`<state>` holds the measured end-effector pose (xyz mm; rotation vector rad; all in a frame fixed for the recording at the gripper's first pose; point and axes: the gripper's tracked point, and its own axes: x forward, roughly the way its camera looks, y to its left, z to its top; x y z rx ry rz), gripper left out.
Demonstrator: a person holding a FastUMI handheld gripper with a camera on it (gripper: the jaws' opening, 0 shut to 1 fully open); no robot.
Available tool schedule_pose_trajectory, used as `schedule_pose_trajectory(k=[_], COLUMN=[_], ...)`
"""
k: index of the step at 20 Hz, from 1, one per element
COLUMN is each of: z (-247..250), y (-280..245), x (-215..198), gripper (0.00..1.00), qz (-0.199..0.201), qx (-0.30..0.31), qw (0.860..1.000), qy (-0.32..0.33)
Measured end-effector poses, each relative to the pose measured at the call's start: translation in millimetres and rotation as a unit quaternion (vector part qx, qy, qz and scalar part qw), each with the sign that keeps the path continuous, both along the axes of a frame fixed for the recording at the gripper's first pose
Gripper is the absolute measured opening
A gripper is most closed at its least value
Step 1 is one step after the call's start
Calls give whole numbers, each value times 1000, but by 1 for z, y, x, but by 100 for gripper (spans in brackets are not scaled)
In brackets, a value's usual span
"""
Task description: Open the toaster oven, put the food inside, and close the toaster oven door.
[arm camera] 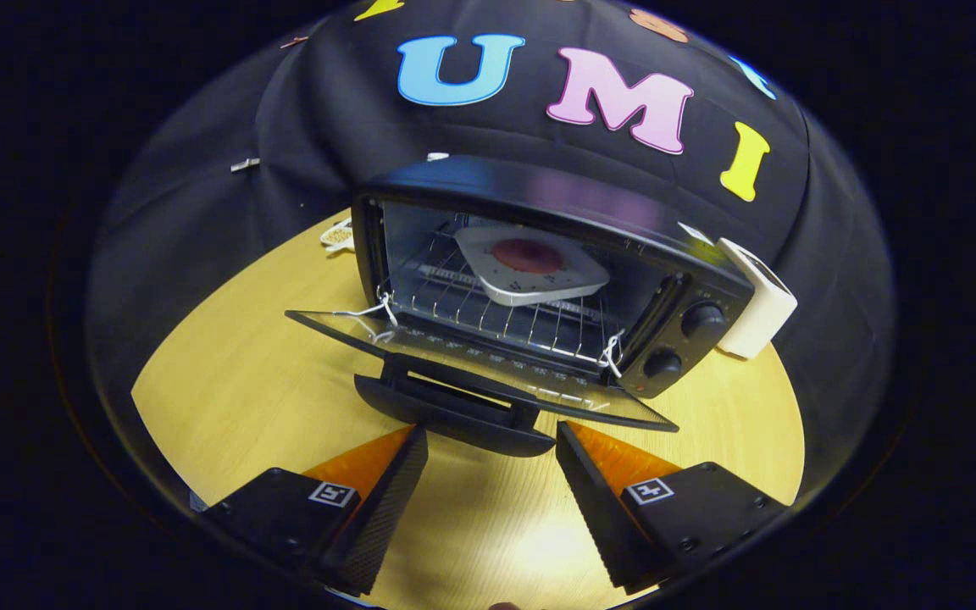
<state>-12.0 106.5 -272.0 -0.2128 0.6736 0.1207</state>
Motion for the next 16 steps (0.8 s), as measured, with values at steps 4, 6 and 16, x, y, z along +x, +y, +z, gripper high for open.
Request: schedule_pose_trajectory(k=[4,6,16], z=[38,60,187], y=[-2,-2,-71], x=[20,24,25], gripper=[99,99,99], qz=[7,0,-27], qx=[-5,6,31], qw=[998,997,974], qy=[-59,-77,-224])
